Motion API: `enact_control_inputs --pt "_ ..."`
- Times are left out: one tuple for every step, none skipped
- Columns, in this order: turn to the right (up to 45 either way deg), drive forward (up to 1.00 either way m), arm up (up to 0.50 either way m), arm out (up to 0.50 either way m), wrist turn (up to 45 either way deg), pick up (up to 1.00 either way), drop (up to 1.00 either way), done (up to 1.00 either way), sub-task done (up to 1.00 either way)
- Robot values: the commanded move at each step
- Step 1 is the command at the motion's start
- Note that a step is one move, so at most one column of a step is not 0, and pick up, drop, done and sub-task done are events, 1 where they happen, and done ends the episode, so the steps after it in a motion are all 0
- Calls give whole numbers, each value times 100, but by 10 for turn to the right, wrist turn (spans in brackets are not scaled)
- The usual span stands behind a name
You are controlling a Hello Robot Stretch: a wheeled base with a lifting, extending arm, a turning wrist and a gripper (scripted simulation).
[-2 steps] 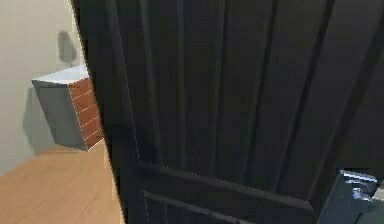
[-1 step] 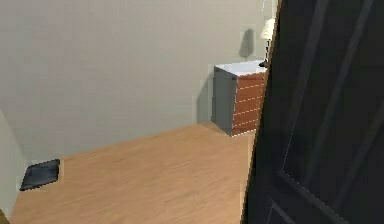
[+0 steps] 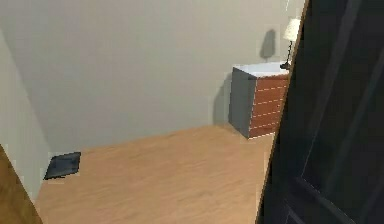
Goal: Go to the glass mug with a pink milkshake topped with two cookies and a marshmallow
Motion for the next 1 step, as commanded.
enact_control_inputs --pt "-30 0 0 0 0 0 0 0 0"
